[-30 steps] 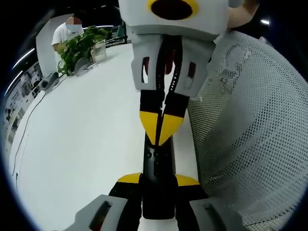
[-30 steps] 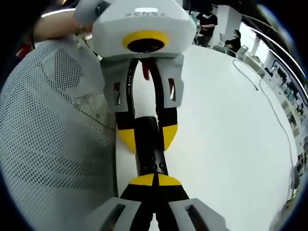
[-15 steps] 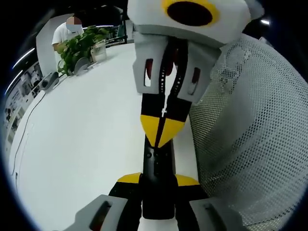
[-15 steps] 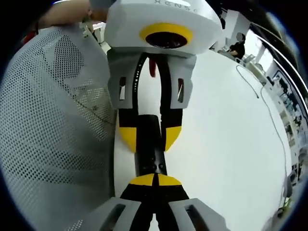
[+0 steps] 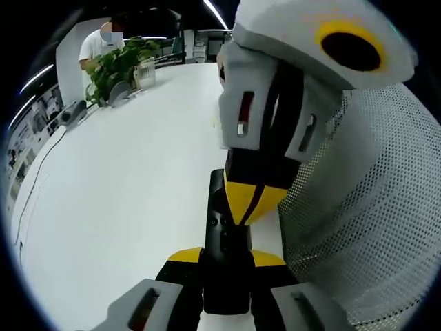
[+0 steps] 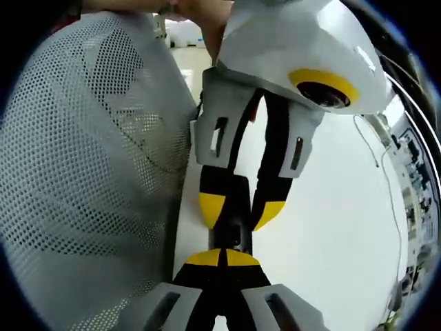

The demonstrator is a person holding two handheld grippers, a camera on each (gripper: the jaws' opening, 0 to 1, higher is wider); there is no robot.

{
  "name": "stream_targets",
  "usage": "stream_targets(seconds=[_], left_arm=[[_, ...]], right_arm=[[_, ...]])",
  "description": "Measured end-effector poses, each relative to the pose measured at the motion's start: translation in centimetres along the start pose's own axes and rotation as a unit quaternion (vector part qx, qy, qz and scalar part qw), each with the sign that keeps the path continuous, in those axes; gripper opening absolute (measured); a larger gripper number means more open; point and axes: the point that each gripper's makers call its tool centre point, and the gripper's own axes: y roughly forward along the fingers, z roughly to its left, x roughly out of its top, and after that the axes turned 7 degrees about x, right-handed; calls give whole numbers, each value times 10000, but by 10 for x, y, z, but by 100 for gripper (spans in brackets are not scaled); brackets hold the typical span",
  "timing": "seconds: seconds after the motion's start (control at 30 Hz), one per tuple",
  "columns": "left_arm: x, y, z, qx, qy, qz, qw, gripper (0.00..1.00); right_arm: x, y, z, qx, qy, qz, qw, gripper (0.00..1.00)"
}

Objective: Press the specified remote control buttons in sequence, fully releasing each button before pressing the next.

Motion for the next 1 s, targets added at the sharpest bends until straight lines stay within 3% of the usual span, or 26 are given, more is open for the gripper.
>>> stream_targets(seconds=[0.2, 0.33, 0.43, 1.0], left_arm=[[0, 0, 0, 2, 36, 16, 10000, 24], [0, 0, 0, -4, 4, -8, 10000, 24], [0, 0, 0, -6, 5, -12, 10000, 24], [1, 0, 0, -12, -6, -25, 10000, 24]], right_arm=[[0, -1, -1, -59, 3, 0, 10000, 0], [-1, -5, -5, 121, 853, -299, 9958, 0], [-4, -8, -14, -9, 777, -236, 9967, 0], [-3, -4, -17, 93, 999, -204, 9947, 0]])
